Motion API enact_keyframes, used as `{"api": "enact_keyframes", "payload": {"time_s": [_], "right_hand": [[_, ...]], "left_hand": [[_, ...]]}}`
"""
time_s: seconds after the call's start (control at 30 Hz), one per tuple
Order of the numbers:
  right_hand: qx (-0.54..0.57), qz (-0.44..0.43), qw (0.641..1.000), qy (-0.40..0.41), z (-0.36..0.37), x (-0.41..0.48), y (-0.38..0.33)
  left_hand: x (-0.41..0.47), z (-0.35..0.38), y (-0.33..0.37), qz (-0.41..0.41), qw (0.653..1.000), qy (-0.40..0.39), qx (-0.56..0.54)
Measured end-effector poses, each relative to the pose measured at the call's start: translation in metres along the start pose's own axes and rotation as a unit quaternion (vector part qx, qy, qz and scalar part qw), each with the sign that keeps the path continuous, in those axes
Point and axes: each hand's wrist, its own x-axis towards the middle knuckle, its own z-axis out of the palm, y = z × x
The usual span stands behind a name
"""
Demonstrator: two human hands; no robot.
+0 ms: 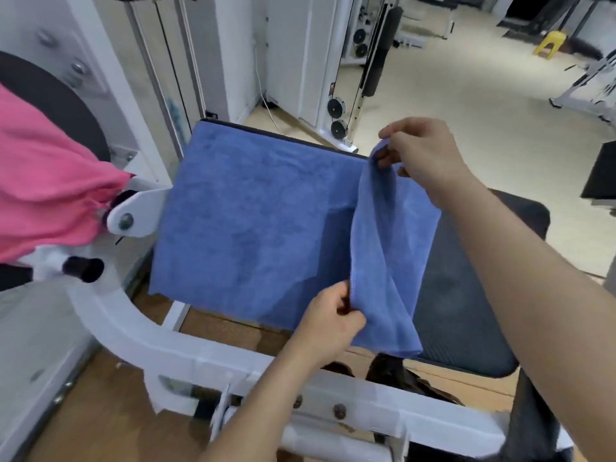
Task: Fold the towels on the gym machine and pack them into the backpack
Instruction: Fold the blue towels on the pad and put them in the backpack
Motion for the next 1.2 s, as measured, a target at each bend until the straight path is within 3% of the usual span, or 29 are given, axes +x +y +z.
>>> {"api": "enact_keyframes", "payload": {"time_s": [0.2,0.53,0.73,0.97,1.2], "right_hand": [[-0.175,-0.137,0.975,-0.019,0.107,0.022,-0.02],[-0.274,-0.279,0.921,0.005,0.215,0.048,-0.06],[-0.358,-0.314,0.879,-0.016,0.26,0.064,-0.054],[-0.382,-0.337,0.86,-0.019,0.28,0.076,-0.034],[-0.406,-0.39,0.826,0.025,0.286,0.083,-0.02]], "left_hand": [[-0.018,-0.107,-0.032,0.001,0.974,0.227,0.021],[-0.026,-0.177,-0.049,0.006,0.906,0.421,-0.049],[-0.014,-0.196,-0.064,-0.052,0.881,0.469,-0.046],[-0.012,-0.205,-0.084,-0.077,0.844,0.522,-0.094],[-0.009,-0.208,-0.099,-0.109,0.86,0.493,-0.069]]}}
